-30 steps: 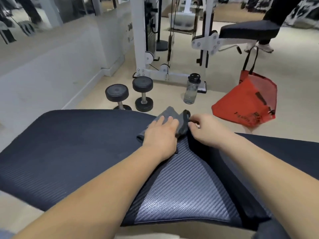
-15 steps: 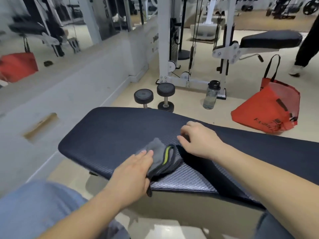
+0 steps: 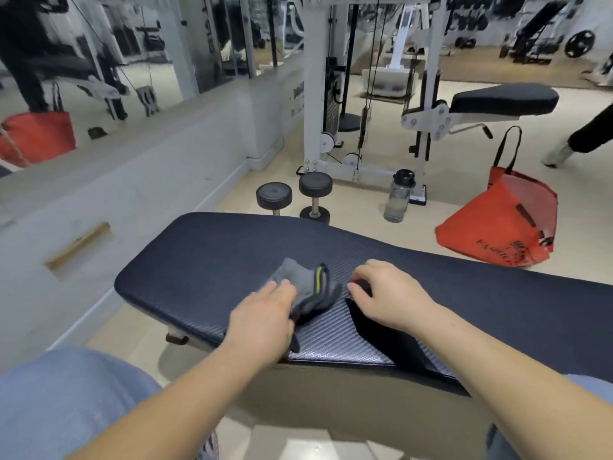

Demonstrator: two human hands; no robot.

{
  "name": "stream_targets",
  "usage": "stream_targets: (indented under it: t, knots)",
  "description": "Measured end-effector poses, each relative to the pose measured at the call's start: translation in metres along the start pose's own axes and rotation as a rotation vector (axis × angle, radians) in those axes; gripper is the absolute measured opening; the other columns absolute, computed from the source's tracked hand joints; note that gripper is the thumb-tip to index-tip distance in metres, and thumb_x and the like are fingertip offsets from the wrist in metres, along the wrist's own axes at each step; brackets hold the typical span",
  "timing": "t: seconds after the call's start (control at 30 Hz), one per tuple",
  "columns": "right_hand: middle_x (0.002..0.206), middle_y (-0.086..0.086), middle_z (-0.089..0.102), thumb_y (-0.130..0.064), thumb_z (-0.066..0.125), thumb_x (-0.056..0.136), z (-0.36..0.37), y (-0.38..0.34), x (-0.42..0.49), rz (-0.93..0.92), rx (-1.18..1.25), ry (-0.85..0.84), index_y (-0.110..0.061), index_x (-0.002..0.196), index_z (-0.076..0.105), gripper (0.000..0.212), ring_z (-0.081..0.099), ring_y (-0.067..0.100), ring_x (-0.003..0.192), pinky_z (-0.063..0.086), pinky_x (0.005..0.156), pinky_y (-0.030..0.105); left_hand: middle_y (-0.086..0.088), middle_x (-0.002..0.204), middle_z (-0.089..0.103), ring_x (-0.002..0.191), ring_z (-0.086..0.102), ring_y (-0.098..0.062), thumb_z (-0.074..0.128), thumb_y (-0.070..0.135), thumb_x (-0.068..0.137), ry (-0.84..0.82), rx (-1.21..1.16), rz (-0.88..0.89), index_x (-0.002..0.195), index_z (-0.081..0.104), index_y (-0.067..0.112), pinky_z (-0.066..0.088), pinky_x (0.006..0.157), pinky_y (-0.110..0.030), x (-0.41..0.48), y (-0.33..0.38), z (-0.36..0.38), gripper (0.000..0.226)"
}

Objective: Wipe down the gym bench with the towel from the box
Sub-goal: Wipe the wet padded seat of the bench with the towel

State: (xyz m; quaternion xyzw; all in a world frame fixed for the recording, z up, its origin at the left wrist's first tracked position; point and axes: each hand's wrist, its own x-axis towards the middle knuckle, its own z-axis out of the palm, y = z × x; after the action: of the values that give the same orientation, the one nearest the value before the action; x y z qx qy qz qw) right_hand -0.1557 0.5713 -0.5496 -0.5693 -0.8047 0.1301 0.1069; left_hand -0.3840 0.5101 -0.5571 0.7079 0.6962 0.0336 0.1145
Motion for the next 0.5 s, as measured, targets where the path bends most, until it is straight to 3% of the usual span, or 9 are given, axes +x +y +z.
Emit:
stream_targets:
  t: [0.07,0.1,0.2,0.3,0.4,0.5]
  knots:
    - [0.102,-0.008,0.061,-0.045,0.052,0.099,-0.005,0.012,-0.006,0.037,0.017,-0.018,-0.026,0.108,0.069,0.026,0.058,0.018,0.108,0.051,0.086,0.037,-0.006,0.140,0.052,0.127,0.050,-0.030,0.050,0.024,0.095,0.033,-0.020,-0.105,0.114,0.040,0.023,0.045,0.094,-0.041,0.006,0.014,-0.006,0.021]
    - [0.103,-0.009,0.062,-0.046,0.053,0.097,-0.007,0.017,-0.008,0.056,0.041,-0.022,-0.027,0.108,0.069,0.027,0.059,0.017,0.107,0.053,0.088,0.039,-0.005,0.140,0.051,0.128,0.047,-0.030,0.050,0.024,0.096,0.023,0.008,-0.091,0.113,0.040,0.022,0.045,0.095,-0.042,0.006,0.028,-0.005,0.020]
    - [0.103,-0.009,0.065,-0.047,0.054,0.095,-0.011,0.025,-0.012,0.130,0.120,0.014,-0.028,0.110,0.069,0.029,0.062,0.018,0.104,0.054,0.091,0.042,-0.001,0.161,0.036,0.149,0.029,-0.029,0.051,0.025,0.097,0.044,0.056,0.079,0.139,0.039,0.020,0.035,0.112,-0.039,0.001,0.055,0.011,0.043]
    - [0.099,-0.007,0.066,-0.045,0.057,0.095,-0.016,0.026,-0.014,0.188,0.184,0.053,-0.026,0.107,0.071,0.027,0.063,0.017,0.098,0.055,0.089,0.040,0.003,0.167,0.026,0.155,0.020,-0.020,0.049,0.025,0.099,0.082,0.017,0.088,0.152,0.031,0.022,0.030,0.118,-0.033,0.007,0.055,0.010,0.056]
    - [0.096,-0.005,0.072,-0.045,0.057,0.093,-0.021,0.027,-0.014,0.231,0.274,0.066,-0.023,0.100,0.073,0.028,0.066,0.017,0.093,0.056,0.087,0.038,-0.001,0.164,0.034,0.153,0.026,-0.025,0.053,0.024,0.097,0.072,-0.004,0.024,0.144,0.040,0.020,0.036,0.115,-0.037,0.007,0.069,0.014,0.049]
    - [0.089,-0.005,0.074,-0.042,0.058,0.093,-0.026,0.031,-0.015,0.271,0.347,0.082,-0.020,0.094,0.074,0.028,0.068,0.015,0.087,0.057,0.085,0.038,-0.009,0.145,0.060,0.135,0.054,-0.035,0.078,0.021,0.077,0.004,0.048,0.027,0.122,0.060,0.016,0.056,0.097,-0.047,0.011,0.079,0.019,0.049]
